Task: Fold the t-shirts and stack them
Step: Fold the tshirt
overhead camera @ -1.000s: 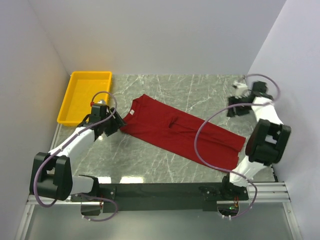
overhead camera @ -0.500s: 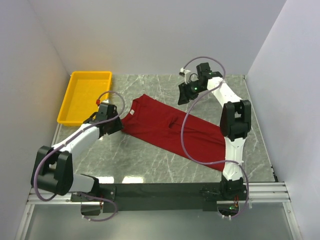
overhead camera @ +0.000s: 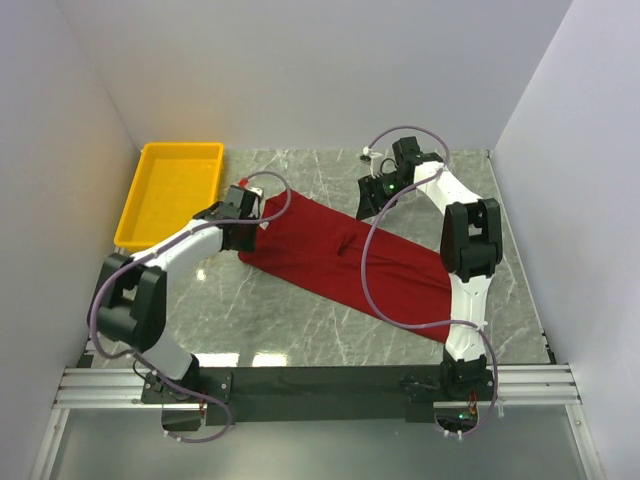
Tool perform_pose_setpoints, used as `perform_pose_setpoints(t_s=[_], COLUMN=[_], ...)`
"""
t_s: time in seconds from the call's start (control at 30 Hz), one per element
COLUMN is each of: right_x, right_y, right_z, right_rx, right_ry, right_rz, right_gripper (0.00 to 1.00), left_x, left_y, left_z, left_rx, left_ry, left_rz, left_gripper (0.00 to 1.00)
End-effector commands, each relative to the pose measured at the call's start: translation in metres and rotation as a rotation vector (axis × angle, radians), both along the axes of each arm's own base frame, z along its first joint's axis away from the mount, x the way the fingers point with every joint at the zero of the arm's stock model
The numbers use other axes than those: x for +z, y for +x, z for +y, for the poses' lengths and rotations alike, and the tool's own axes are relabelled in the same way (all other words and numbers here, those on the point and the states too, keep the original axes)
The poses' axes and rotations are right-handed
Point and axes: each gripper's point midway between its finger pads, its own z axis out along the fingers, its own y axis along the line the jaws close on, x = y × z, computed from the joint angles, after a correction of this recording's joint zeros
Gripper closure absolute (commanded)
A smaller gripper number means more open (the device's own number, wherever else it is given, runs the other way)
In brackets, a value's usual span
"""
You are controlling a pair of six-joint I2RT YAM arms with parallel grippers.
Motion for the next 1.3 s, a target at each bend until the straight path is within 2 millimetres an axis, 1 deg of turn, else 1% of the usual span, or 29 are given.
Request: perform_pose_setpoints(t_s=[0.0,0.1,0.2,0.23,0.3,0.37,0.6,0.67,0.8,0.97,1.07,1.1,1.17,1.2,1.27], right_x=[0.036,0.035,0.034,0.034,0.033,0.033,0.030,0.030,0.031,0.032,0.033,0.033,0.034,0.033,0.034], right_y=[0.009,0.008,0.008,0.008,0.007,0.007,0.005,0.005,0.006,0.008,0.009,0.010,0.010,0.009,0.009], right_z=[0.002,0.001,-0.001,-0.001,-0.002,-0.004,-0.005,-0.005,-0.005,-0.009,-0.010,-0.010,-0.009,-0.009,-0.009], right_rx=[-0.008,-0.013,-0.019,-0.017,-0.019,-0.021,-0.025,-0.024,-0.026,-0.035,-0.037,-0.038,-0.038,-0.038,-0.037], right_ry=[0.042,0.039,0.037,0.037,0.036,0.035,0.038,0.039,0.042,0.037,0.038,0.039,0.040,0.040,0.043], right_rz=[-0.096,-0.089,-0.086,-0.084,-0.086,-0.084,-0.075,-0.076,-0.080,-0.083,-0.085,-0.085,-0.085,-0.084,-0.086], right_gripper=[0.37,0.37,0.37,0.37,0.37,0.37,0.37,0.37,0.37,0.37,0.37,0.37,0.37,0.37,0.37], left_x=[-0.004,-0.012,-0.019,-0.023,-0.025,-0.029,-0.025,-0.029,-0.036,-0.040,-0.042,-0.042,-0.041,-0.040,-0.035], left_y=[-0.003,-0.005,-0.005,-0.005,-0.004,-0.001,0.007,0.007,0.004,0.000,-0.003,-0.003,-0.001,0.000,0.006], left_z=[-0.001,-0.011,-0.017,-0.015,-0.013,-0.007,-0.003,-0.004,-0.009,-0.013,-0.011,-0.010,-0.009,-0.007,-0.005], left_rx=[-0.139,-0.208,-0.225,-0.252,-0.249,-0.230,-0.228,-0.238,-0.267,-0.293,-0.297,-0.303,-0.302,-0.302,-0.297], left_ry=[0.122,0.160,0.179,0.218,0.247,0.293,0.350,0.355,0.337,0.328,0.338,0.341,0.354,0.364,0.395], left_rz=[0.051,0.078,0.100,0.110,0.117,0.122,0.110,0.122,0.157,0.183,0.189,0.189,0.186,0.182,0.161], left_gripper=[0.67,0.67,0.66,0.66,0.66,0.66,0.67,0.68,0.72,0.73,0.77,0.83,0.91,0.99,0.99])
